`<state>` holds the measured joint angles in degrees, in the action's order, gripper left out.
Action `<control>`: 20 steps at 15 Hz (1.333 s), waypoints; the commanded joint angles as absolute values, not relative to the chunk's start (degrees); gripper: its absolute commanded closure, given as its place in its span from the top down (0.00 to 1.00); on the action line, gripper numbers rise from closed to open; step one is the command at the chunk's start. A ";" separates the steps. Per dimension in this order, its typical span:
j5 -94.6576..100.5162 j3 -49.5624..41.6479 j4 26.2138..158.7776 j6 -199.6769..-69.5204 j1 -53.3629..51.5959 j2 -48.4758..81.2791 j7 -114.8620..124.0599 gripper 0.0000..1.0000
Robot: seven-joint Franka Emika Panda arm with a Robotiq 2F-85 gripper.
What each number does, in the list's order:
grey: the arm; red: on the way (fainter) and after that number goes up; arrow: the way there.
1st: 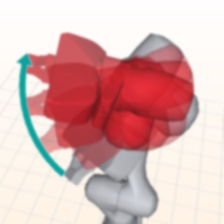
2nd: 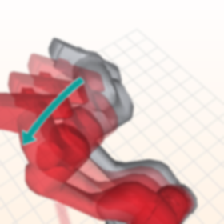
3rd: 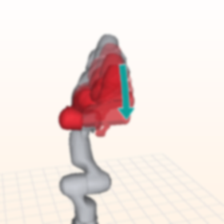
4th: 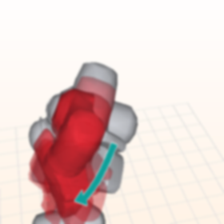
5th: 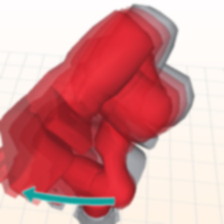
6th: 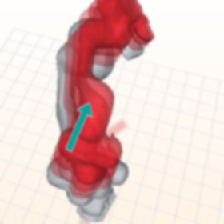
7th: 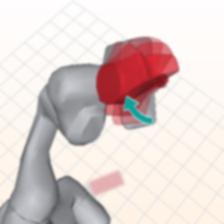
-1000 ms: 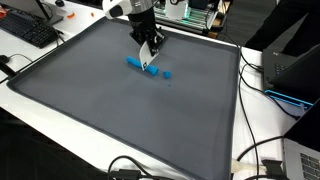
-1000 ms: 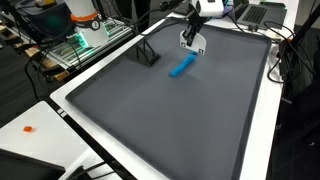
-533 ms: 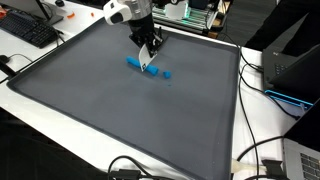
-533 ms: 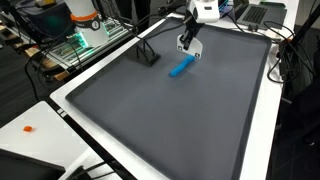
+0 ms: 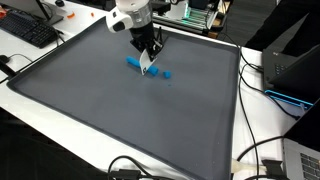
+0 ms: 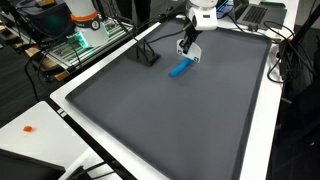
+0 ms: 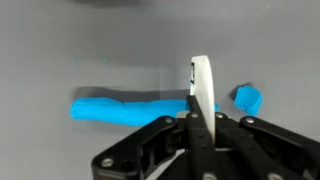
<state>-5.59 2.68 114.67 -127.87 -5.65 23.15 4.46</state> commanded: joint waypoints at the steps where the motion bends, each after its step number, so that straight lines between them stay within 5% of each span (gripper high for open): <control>1: -4.98 3.06 115.38 -130.04 -5.48 24.00 4.34 0.01; 20: -6.37 4.01 115.22 -132.07 -5.14 27.62 3.30 0.01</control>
